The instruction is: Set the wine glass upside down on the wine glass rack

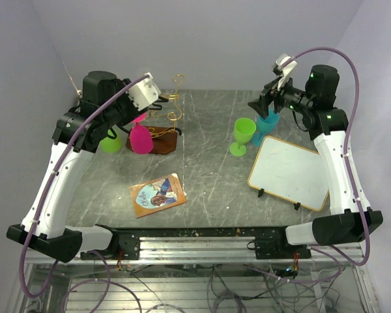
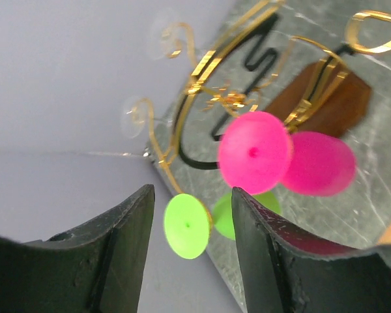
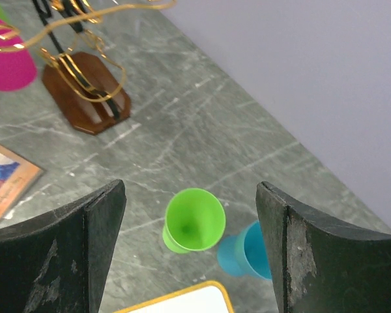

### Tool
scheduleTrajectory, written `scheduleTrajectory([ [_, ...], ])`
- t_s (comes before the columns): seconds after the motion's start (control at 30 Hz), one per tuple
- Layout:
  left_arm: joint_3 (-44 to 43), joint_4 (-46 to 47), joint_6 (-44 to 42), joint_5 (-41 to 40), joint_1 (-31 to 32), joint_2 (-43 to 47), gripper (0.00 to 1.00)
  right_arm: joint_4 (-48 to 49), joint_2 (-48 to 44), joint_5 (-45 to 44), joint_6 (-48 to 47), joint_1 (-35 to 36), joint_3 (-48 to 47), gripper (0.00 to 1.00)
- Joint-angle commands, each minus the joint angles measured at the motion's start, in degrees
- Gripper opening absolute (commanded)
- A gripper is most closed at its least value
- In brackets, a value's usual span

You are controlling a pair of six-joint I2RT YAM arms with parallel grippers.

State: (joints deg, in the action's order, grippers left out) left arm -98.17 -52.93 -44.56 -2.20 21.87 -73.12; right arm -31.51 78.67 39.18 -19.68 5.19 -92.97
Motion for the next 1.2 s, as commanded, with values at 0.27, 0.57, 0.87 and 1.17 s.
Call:
scheduleTrajectory([
  [0.27,-0.3,17.4,9.3,-26.5,-0.3,-0.7,1.00,-2.4,2.9,-12.6,-8.6,0.9,4.2,0.77],
  [0.57,-0.3,17.6,7.4,-26.8,-0.3,-2.1,0.99,-8.0,10.5,-20.1,-9.0,2.3,2.1,0.60],
  [0.87,0.0,16.2,6.5,-25.5,-0.3,-2.2,0.97,-10.0,17.9,-22.5,-6.9,3.7,-1.1,0.47],
  [1.17,-0.7,14.5,6.2,-24.0,-0.3,-2.2,0.96,-9.7,23.1,-23.6,-5.4,4.3,-4.3,0.43],
])
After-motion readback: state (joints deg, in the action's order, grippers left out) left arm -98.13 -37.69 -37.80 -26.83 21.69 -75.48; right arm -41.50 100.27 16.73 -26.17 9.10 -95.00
